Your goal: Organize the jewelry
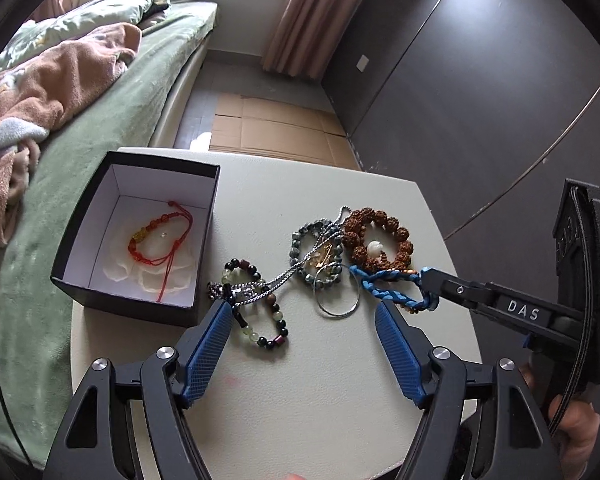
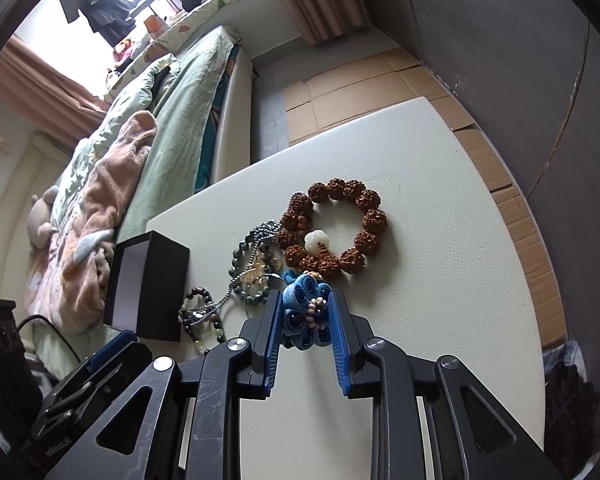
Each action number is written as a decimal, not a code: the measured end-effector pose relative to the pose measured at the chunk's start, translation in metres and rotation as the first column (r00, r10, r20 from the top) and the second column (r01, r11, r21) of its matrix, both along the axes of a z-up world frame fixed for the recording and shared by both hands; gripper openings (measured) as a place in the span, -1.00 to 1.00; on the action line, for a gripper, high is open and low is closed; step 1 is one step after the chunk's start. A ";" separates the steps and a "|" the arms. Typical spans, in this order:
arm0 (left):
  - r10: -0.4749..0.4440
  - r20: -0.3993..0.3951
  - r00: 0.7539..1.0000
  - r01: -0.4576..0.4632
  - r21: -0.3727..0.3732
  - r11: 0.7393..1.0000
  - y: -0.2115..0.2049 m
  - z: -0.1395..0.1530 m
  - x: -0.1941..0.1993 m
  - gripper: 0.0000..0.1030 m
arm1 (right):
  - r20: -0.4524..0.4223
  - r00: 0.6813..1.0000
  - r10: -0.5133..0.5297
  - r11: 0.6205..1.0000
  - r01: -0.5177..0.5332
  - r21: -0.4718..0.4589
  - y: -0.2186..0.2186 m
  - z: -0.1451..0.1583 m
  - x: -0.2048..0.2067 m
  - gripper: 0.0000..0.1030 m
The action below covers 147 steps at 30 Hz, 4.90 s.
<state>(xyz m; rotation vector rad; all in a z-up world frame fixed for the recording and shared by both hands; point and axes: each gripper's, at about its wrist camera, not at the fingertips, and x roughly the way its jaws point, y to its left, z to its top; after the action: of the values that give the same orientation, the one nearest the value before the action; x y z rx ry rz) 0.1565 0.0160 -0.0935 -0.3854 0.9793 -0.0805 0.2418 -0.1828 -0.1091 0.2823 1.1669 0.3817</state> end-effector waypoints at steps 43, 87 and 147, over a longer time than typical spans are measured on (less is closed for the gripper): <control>0.102 -0.030 0.994 -0.104 -0.085 0.991 0.041 -0.024 -0.004 -0.87 | -0.168 0.978 0.121 0.946 -0.062 0.319 0.077 -0.051 0.021 -0.11; 0.102 0.069 0.992 -0.084 -0.226 0.971 0.063 0.001 -0.017 -0.87 | -0.036 0.999 -0.017 0.877 0.033 0.479 0.078 -0.011 0.014 -0.91; 0.084 -0.235 0.968 -0.062 0.103 0.993 0.070 -0.054 -0.029 -0.34 | 0.334 0.941 0.052 0.714 -0.269 0.647 0.073 0.112 -0.039 -0.91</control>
<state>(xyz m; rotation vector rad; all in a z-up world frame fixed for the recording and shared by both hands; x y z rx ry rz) 0.1273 0.0859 -0.1474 -0.3487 1.2009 0.0813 0.2029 -0.1100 0.0027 0.7503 0.7101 0.9913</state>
